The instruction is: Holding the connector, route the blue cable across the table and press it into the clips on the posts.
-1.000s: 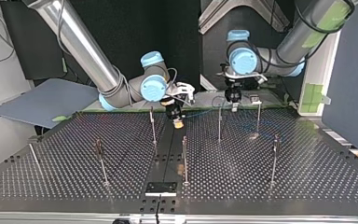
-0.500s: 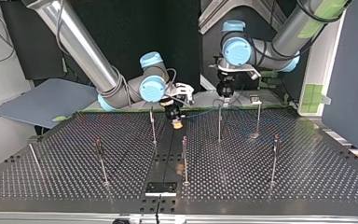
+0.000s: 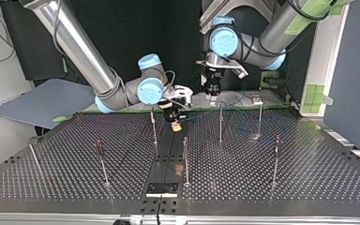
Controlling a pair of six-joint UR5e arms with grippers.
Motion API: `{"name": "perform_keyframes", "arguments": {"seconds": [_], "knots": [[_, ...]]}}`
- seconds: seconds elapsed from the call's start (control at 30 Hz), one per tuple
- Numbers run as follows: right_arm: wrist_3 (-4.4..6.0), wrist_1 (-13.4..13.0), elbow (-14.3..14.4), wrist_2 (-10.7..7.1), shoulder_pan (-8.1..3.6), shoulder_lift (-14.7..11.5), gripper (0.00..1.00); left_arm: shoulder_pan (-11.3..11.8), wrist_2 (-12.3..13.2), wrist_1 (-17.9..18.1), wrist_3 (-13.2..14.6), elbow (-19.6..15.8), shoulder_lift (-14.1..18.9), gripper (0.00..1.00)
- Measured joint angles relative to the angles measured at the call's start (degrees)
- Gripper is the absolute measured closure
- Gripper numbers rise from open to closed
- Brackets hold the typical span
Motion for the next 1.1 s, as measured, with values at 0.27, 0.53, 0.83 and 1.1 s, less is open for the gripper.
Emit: {"name": "perform_keyframes", "arguments": {"seconds": [0.27,0.53,0.83,1.1], "knots": [[0.04,0.3,0.0,-0.42,-0.45,-1.0,1.0,-3.2,-1.6,-1.5,-1.7,3.5,-3.2,0.0],[0.17,1.2,0.1,-0.66,-1.3,-2.3,1.0,-3.0,-2.8,-1.9,-2.2,7.4,-7.0,0.0],[0.26,1.5,0.7,-0.67,-1.69,-2.4,1.0,-1.8,-4.5,-1.8,-2.5,11.2,-8.7,0.0],[0.27,1.4,0.7,-0.67,-1.74,-2.4,1.0,-1.2,-2.6,-2.1,-2.9,13.2,-9.8,0.0]]}}
